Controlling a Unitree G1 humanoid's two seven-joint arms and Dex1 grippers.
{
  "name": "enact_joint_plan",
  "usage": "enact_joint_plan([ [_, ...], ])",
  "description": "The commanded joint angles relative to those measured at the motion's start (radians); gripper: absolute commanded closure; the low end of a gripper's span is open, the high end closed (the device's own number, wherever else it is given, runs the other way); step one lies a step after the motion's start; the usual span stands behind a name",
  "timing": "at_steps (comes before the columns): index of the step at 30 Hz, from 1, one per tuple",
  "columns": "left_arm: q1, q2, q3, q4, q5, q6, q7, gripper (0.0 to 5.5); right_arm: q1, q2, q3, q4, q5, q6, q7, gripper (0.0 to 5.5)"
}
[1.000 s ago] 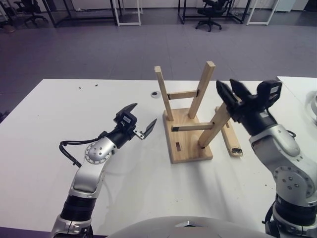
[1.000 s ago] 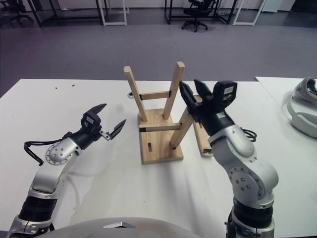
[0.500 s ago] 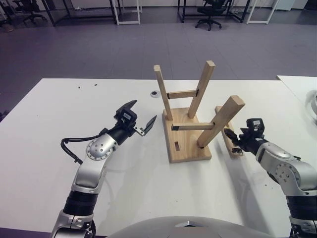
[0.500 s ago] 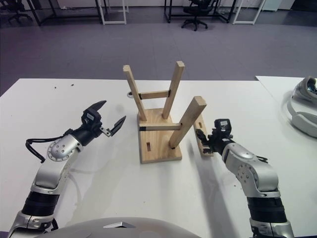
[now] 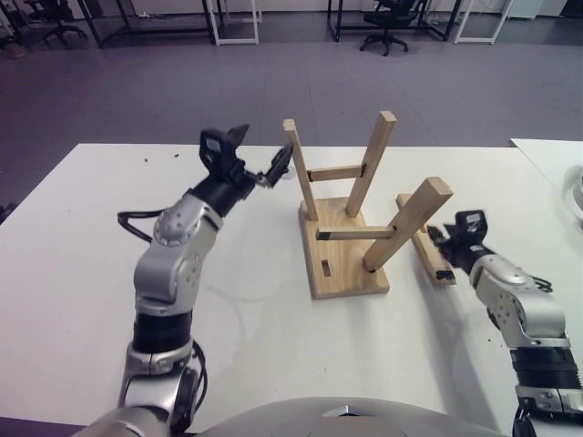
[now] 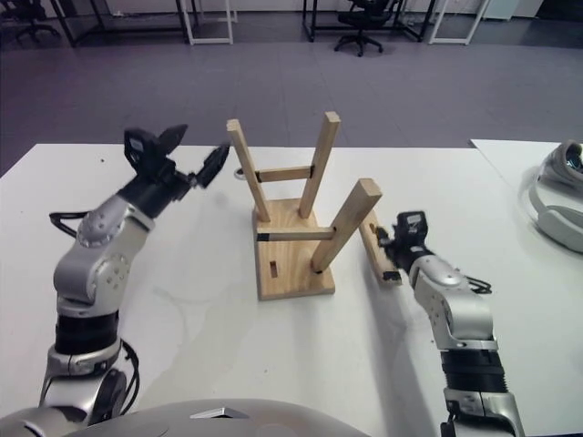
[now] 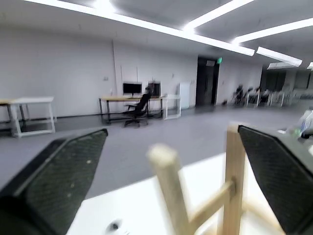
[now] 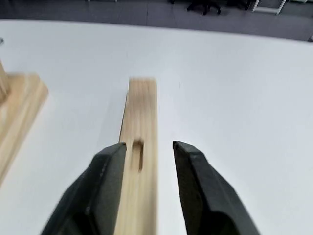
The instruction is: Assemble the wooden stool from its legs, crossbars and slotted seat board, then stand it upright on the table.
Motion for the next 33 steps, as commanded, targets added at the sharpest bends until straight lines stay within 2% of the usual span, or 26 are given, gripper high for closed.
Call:
enact_joint_plan([
  [1,-0.203,-0.07,0.049,0.146,-0.157,0.132,0.039,0.58,-0.179,-0.068,-0.037,-0.023,0.001,-0.064,0.095,4.55],
  [2,-0.217,-0.071,0.034,0.168,-0.158,0.146,0.036,0.58,-0.174,-0.063,-0.005,-0.006,-0.019,-0.053,0.112,4.87],
  [4,-0.214,-0.076,0.017,0.171,-0.155,0.156,0.046,0.58,-0.118,-0.013,0.029,0.016,-0.004,0.022,0.119,5.11],
  [7,-0.171,-0.076,0.015,0.14,-0.158,0.168,0.072,0.58,-0.03,0.051,0.009,0.021,0.042,0.121,0.108,4.56],
  [19,-0.117,-0.067,-0.015,0.069,-0.156,0.191,0.096,0.58,0.031,0.032,0.047,0.106,-0.047,0.277,0.126,2.25],
  [25,-0.115,-0.068,-0.018,0.064,-0.157,0.194,0.104,0.58,0.029,0.038,0.09,0.171,-0.077,0.313,0.171,2.22],
  [29,-0.124,-0.067,-0.022,0.066,-0.158,0.195,0.103,0.58,0.013,0.037,0.1,0.221,-0.132,0.253,0.158,2.98],
  [33,-0.14,-0.066,-0.025,0.075,-0.152,0.186,0.105,0.58,-0.005,0.061,0.085,0.249,-0.141,0.154,0.16,3.44],
])
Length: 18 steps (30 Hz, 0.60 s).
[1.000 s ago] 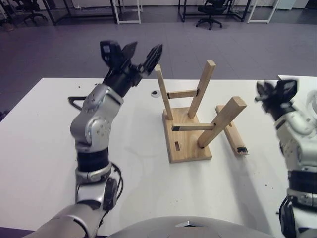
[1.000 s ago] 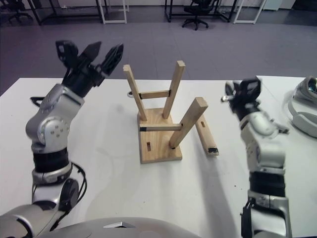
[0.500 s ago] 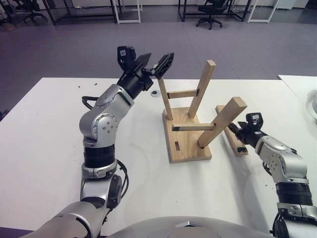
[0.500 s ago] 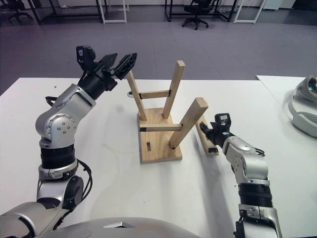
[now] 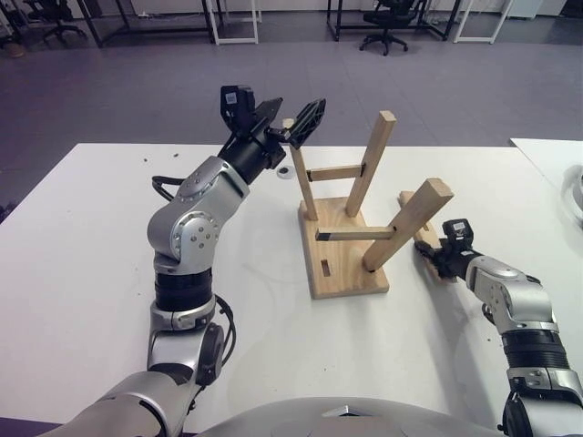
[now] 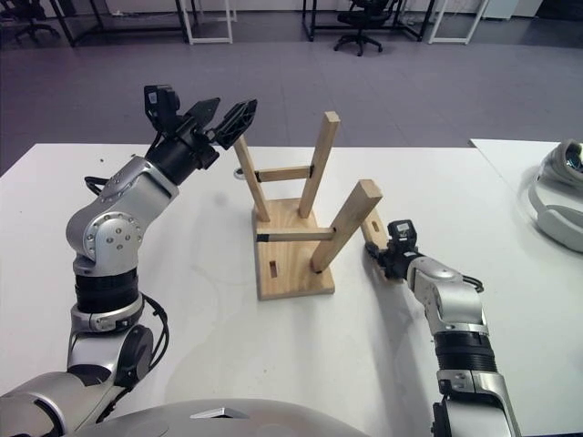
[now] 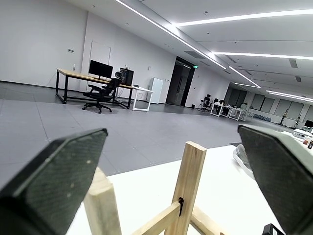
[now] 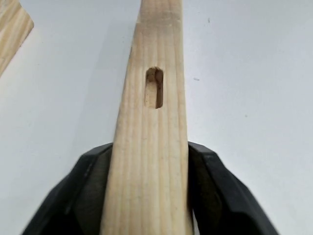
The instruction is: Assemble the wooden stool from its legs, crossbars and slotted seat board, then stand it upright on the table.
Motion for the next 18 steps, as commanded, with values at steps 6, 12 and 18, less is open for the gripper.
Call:
enact_joint_plan([
  [6,-0.141,-0.07,0.127,0.085,-0.228,0.087,0.05,0.58,-0.218,-0.116,-0.131,-0.122,-0.056,-0.47,0.063,3.44],
  [12,-0.305,-0.138,0.249,0.177,-0.578,0.124,0.136,0.58,-0.37,-0.163,0.0,-0.436,0.008,-0.515,0.25,3.44],
  [18,-0.328,-0.115,0.23,0.151,-0.628,0.096,0.154,1.48,-0.39,-0.139,0.067,-0.507,0.049,-0.435,0.299,3.44],
])
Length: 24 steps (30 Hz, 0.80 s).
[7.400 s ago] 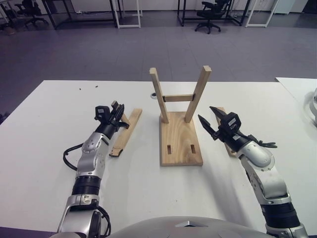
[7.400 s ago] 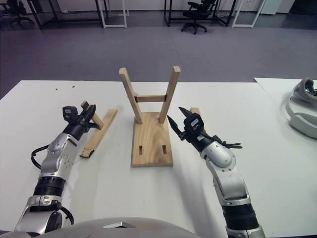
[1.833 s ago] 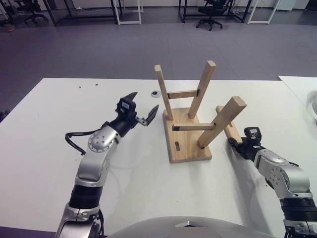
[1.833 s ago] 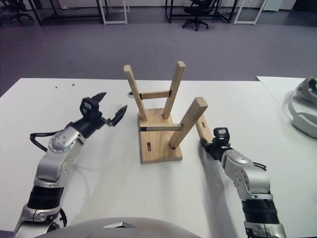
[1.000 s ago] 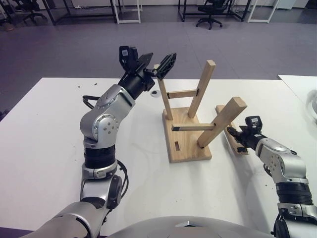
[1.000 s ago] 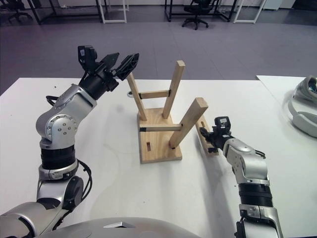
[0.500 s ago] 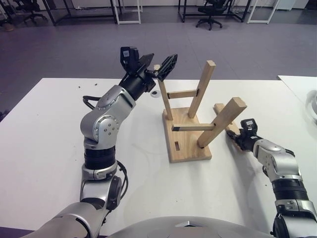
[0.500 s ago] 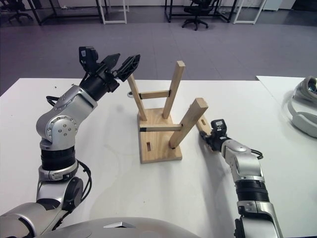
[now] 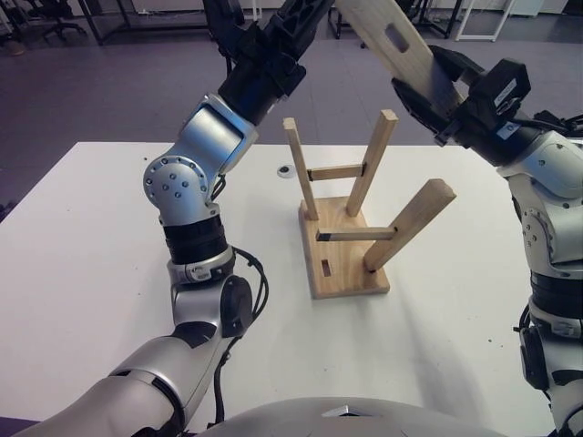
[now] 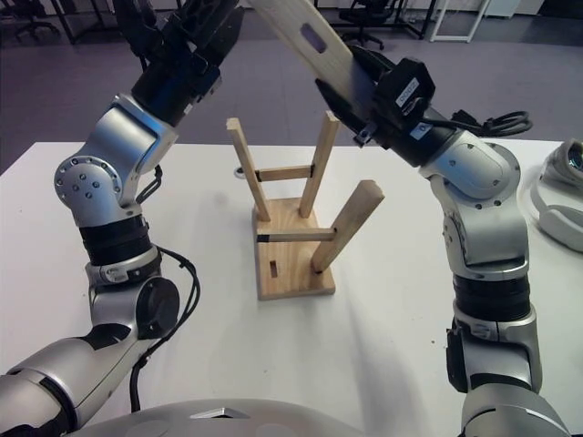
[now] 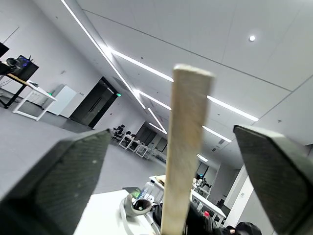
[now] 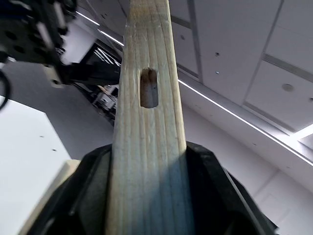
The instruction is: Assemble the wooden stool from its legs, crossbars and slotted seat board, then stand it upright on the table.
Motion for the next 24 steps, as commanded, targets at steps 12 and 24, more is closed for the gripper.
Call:
enact_joint_plan([
  [12,0.02,0.045,-0.081,-0.044,0.029,-0.086,-0.016,3.4,-0.017,0.039,-0.002,-0.059,0.087,0.095,0.041,3.44],
  [24,0.094,0.082,-0.036,-0.145,0.017,-0.169,0.01,4.46,-0.023,0.066,-0.008,-0.095,0.119,0.181,-0.015,2.23],
])
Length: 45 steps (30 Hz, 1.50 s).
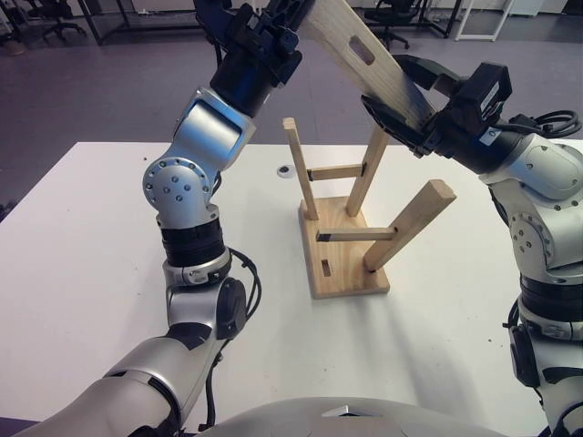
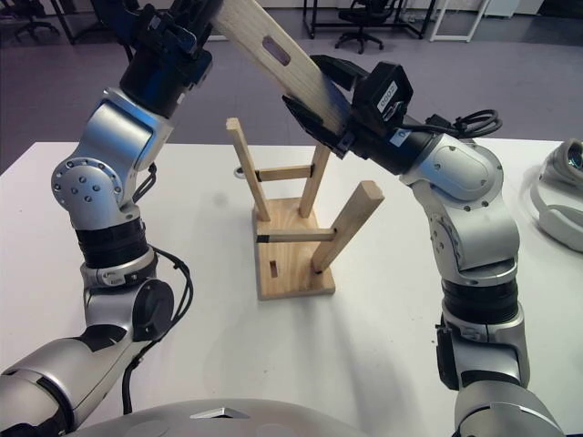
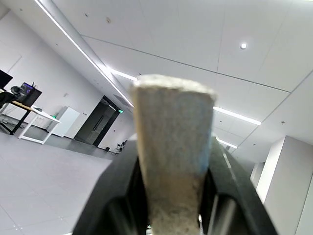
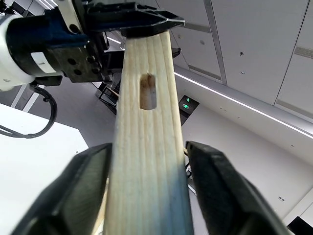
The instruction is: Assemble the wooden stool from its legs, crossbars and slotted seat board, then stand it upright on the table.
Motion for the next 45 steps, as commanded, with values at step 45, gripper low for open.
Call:
enact_joint_plan([
  [45,0.915,0.175,-0.179,-0.465,0.25,0.016,0.503,4.48,0.607,0.083,0.259,0.176,-0.341,0.125,-0.154,2.12],
])
